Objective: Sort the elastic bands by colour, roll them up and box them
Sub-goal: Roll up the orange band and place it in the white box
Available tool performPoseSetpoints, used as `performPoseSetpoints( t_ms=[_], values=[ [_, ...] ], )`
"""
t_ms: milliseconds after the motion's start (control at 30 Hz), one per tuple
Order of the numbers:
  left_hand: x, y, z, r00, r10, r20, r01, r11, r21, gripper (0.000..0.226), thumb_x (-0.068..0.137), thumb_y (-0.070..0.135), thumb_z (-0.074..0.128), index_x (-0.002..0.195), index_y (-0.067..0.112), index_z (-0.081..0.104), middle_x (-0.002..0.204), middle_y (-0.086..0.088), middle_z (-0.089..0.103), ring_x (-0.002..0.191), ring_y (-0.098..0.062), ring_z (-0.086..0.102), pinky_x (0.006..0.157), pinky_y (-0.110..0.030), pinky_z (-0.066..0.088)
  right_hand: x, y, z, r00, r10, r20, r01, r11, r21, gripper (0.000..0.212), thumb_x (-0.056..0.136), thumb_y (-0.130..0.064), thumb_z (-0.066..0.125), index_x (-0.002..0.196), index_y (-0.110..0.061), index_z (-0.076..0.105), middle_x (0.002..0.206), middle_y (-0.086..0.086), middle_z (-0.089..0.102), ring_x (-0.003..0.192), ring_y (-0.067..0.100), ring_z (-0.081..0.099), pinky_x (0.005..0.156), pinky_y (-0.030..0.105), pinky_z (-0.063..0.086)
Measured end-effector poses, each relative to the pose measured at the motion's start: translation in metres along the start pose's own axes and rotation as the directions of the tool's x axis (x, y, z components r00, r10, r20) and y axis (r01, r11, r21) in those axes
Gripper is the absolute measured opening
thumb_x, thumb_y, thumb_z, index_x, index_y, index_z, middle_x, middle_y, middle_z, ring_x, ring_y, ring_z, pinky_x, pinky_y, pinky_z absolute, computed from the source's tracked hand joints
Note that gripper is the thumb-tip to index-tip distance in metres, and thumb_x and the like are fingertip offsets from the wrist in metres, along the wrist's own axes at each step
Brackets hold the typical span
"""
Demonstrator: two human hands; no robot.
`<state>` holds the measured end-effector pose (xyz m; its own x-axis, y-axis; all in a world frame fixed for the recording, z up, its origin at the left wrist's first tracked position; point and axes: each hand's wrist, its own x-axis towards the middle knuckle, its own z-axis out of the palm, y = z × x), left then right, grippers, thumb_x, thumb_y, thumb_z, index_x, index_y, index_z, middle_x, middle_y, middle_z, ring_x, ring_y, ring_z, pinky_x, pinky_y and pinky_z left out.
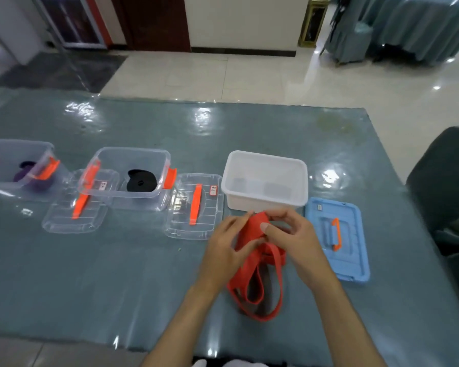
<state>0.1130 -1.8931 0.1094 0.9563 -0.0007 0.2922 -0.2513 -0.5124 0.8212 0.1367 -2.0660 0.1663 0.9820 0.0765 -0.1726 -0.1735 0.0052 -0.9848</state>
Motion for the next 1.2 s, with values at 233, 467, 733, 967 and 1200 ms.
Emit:
performPoseSetpoints(
  t_ms=[233, 467, 733, 967, 1200],
  values=[
    [-0.006, 0.023, 0.022, 0.999, 0.005, 0.038, -0.015, 0.964, 0.267, 0.053, 0.085, 0.051, 0.082, 0.126, 0.018, 0.072, 0.116, 0.003, 0.072, 0.108, -0.021, 0.068, 0.094, -0.042, 0.055, 0.01, 0.008, -0.035, 1.0, -0.02, -0.024, 0.016, 0.988, -0.152, 0.016, 0.079, -0.011, 0.092, 0.087, -0.015, 0.078, 0.083, 0.003, 0.081, 0.085, 0.021, 0.079, 0.076, 0.036, 0.065],
    [-0.022, 0.04, 0.023, 0.995, -0.006, -0.104, 0.026, 0.981, 0.193, 0.053, 0.082, 0.04, 0.087, 0.126, 0.014, 0.073, 0.121, 0.002, 0.072, 0.113, -0.01, 0.064, 0.104, -0.018, 0.047, 0.011, 0.016, -0.037, 0.996, -0.087, 0.02, 0.089, 0.981, -0.171, 0.021, 0.077, -0.012, 0.092, 0.079, -0.027, 0.078, 0.077, -0.008, 0.08, 0.074, 0.006, 0.077, 0.069, 0.016, 0.058],
    [-0.024, 0.038, -0.004, 0.995, -0.014, -0.103, 0.026, 0.993, 0.116, 0.05, 0.083, 0.033, 0.085, 0.125, 0.009, 0.074, 0.123, 0.001, 0.073, 0.115, -0.015, 0.066, 0.104, -0.032, 0.051, 0.007, 0.01, -0.01, 0.998, 0.052, 0.044, -0.053, 0.998, 0.04, 0.013, 0.082, -0.004, 0.087, 0.087, -0.009, 0.077, 0.075, 0.003, 0.079, 0.067, 0.007, 0.074, 0.057, 0.018, 0.057],
    [-0.024, 0.011, -0.024, 0.996, -0.025, -0.09, 0.019, 0.997, -0.076, 0.047, 0.085, 0.025, 0.087, 0.128, 0.012, 0.071, 0.123, 0.005, 0.07, 0.118, -0.011, 0.065, 0.102, -0.033, 0.053, 0.0, 0.01, 0.025, 0.977, 0.204, 0.062, -0.211, 0.966, 0.15, 0.017, 0.084, -0.015, 0.083, 0.098, -0.004, 0.081, 0.091, 0.015, 0.08, 0.075, 0.02, 0.074, 0.063, 0.025, 0.061],
    [-0.029, -0.008, -0.018, 0.941, -0.203, -0.272, 0.1, 0.931, -0.35, 0.041, 0.077, 0.033, 0.092, 0.11, 0.023, 0.069, 0.109, 0.008, 0.074, 0.104, -0.019, 0.074, 0.094, -0.044, 0.06, -0.012, 0.02, 0.063, 0.932, 0.363, 0.028, -0.342, 0.846, 0.409, 0.016, 0.077, -0.024, 0.081, 0.076, -0.013, 0.07, 0.073, 0.015, 0.067, 0.064, 0.021, 0.066, 0.061, 0.029, 0.062]
  ],
)
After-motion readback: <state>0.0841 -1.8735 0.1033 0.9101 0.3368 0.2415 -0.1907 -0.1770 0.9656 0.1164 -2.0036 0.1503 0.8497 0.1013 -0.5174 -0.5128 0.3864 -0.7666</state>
